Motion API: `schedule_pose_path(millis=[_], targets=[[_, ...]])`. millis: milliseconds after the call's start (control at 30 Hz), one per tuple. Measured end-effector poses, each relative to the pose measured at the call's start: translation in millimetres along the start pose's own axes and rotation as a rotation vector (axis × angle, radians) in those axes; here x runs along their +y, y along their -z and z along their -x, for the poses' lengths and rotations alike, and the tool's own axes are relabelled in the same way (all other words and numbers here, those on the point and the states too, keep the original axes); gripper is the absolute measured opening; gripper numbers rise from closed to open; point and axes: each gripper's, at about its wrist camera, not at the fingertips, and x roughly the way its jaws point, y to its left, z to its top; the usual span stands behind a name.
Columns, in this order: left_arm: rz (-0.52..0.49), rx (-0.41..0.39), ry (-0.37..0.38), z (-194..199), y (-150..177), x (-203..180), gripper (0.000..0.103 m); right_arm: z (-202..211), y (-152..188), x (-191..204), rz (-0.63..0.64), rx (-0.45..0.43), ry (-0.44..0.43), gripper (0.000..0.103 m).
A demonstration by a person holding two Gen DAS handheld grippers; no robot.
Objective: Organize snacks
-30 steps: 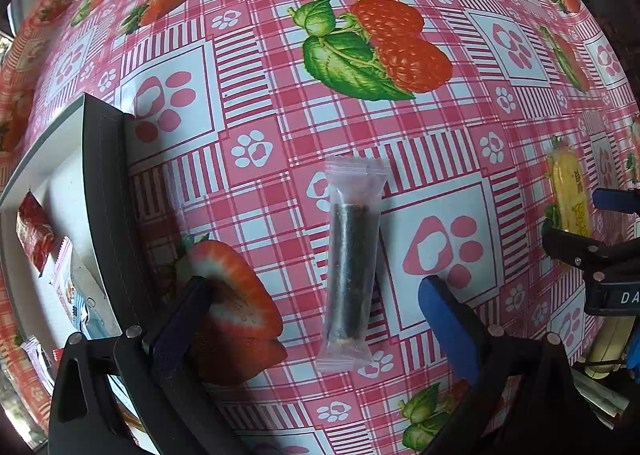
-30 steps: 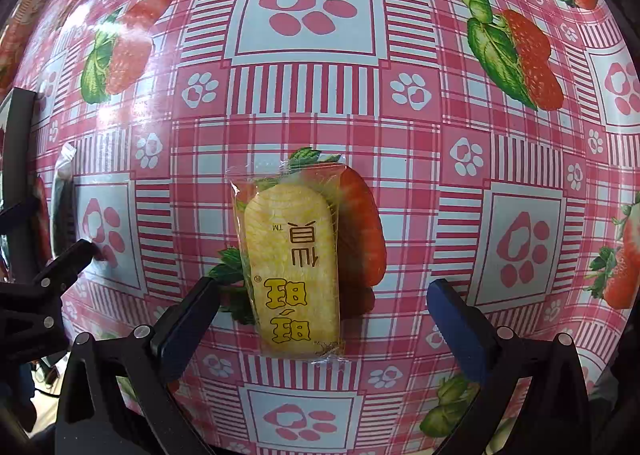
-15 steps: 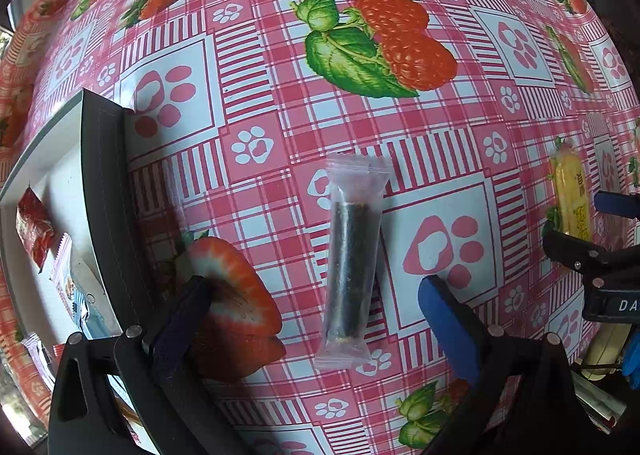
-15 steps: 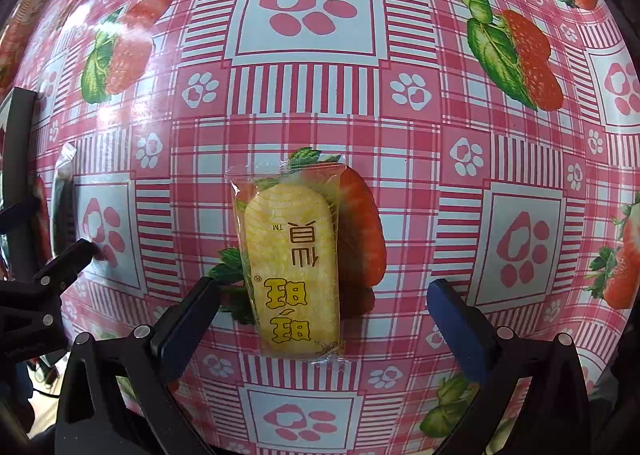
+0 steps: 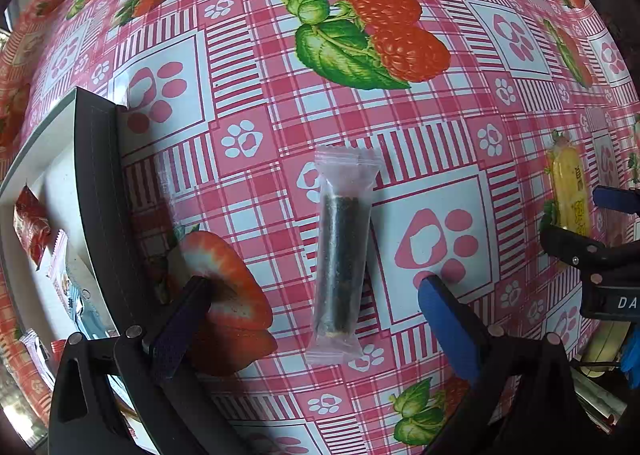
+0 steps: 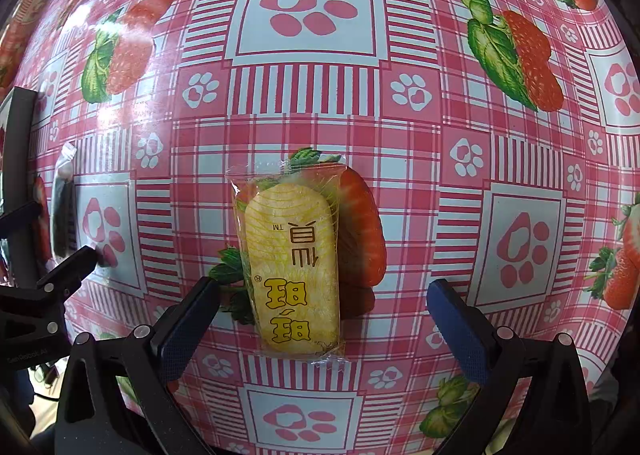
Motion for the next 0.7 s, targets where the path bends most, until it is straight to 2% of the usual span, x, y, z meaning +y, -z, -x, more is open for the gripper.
schedule_pose_path(millis=[267, 433, 533, 633, 700], targets=[[-0.003, 0.004, 0.000, 0.3, -1.2, 3.5, 0.103, -2.4, -8.7, 1.5, 0.006, 0.038, 0.001, 0.103], [-0.004, 0.045, -0.003, -1.8, -8.5, 2.6, 0.103, -6.6, -24.3, 3.2, 0.014, 0.103, 0.001, 0.103], [-0.015, 0.059, -0.003, -1.7, -12.3, -0.3, 0.101, -6.3, -30.1, 6.4, 0.032, 0.111, 0.012, 0.103], [-0.027, 0.057, -0.004, 1.6, -13.3, -5.7, 0.094, -0.6, -31.4, 16.0, 0.059, 0.092, 0.015, 0.090], [-0.037, 0.048, -0.002, 4.9, -13.3, -9.3, 0.087, 5.3, -32.8, 24.6, 0.092, 0.078, 0.018, 0.070]])
